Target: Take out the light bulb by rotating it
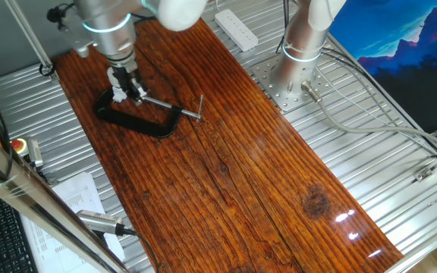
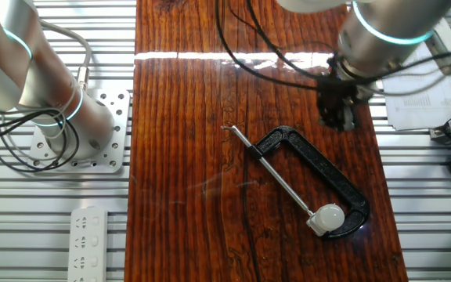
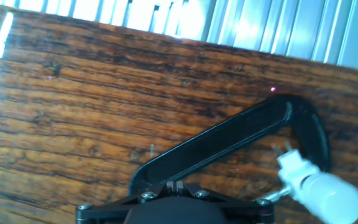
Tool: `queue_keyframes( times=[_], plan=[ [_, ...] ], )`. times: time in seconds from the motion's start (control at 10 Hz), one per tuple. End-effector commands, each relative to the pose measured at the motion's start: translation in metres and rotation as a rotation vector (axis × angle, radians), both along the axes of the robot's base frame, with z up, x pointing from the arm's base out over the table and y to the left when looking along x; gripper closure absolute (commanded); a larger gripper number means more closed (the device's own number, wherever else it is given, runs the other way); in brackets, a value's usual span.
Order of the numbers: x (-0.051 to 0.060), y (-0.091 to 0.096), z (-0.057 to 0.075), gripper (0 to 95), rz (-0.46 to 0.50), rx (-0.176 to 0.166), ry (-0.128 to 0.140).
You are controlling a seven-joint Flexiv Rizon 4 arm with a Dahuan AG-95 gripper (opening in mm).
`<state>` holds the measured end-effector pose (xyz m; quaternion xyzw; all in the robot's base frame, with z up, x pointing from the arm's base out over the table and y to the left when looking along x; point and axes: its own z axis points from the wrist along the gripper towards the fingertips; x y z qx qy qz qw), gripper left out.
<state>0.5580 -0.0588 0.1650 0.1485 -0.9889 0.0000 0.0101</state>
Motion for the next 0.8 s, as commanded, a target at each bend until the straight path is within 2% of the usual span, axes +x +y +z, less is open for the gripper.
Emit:
queue_keyframes(
  times=[0.1,0.2,0.5,0.7,0.8],
  plan=[
    [0.0062,-0.0072,0.0029,95.0,0.046,-0.022,0.025],
    [0.0059,-0.0081,0.0033,95.0,0.049,-0.039,0.025],
    [0.0064,-0.0092,0.0024,95.0,0.048,-0.034,0.025],
    [0.0064,-0.0092,0.0024,95.0,-0.009,0.015,0.035],
    [0.0064,-0.0092,0.0024,95.0,-0.052,0.025,0.035]
  ],
)
